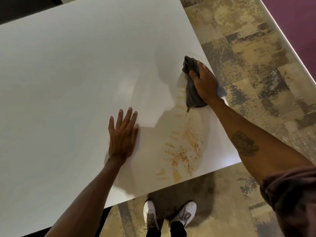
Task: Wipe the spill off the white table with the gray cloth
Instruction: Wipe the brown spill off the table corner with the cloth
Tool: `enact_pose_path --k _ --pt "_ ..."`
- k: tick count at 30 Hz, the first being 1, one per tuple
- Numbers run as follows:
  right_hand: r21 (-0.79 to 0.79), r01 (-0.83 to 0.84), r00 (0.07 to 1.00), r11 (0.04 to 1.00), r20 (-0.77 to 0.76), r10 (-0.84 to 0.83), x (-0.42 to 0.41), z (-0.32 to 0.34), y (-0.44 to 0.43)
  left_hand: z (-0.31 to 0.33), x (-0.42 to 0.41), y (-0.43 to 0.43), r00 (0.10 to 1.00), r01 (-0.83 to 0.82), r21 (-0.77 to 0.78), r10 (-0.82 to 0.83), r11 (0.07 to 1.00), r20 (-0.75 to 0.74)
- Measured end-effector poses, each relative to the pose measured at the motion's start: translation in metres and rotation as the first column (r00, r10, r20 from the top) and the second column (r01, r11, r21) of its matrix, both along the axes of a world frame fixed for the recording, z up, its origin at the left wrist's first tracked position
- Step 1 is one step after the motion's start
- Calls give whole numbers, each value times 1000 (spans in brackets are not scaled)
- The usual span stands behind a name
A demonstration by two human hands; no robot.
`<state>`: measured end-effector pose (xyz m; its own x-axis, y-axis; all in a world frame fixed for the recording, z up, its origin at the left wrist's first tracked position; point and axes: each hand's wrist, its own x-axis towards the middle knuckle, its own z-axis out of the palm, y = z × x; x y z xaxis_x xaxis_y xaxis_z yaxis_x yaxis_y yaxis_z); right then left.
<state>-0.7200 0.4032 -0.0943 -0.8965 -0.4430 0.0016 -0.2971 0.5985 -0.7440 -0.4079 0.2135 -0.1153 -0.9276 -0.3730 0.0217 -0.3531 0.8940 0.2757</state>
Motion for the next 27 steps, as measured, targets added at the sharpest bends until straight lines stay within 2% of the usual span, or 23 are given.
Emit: enact_pose_path --k 6,12,15,23,27 --pt "-40 -263 951 964 157 266 14 -3 3 -2 1 -4 1000 -3 -29 3 1000 -23" --pt "52 -396 908 917 166 383 57 -12 29 0 3 -2 1000 -28 71 27 997 10" --pt "90 -445 892 891 132 432 80 -13 44 2 2 -1 998 -55 65 54 996 28" --pt "107 -383 923 918 15 383 150 -14 88 0 4 0 999 -46 67 45 997 9" --pt "89 -271 962 958 56 267 180 -10 102 -2 6 -2 999 -43 80 42 996 18"
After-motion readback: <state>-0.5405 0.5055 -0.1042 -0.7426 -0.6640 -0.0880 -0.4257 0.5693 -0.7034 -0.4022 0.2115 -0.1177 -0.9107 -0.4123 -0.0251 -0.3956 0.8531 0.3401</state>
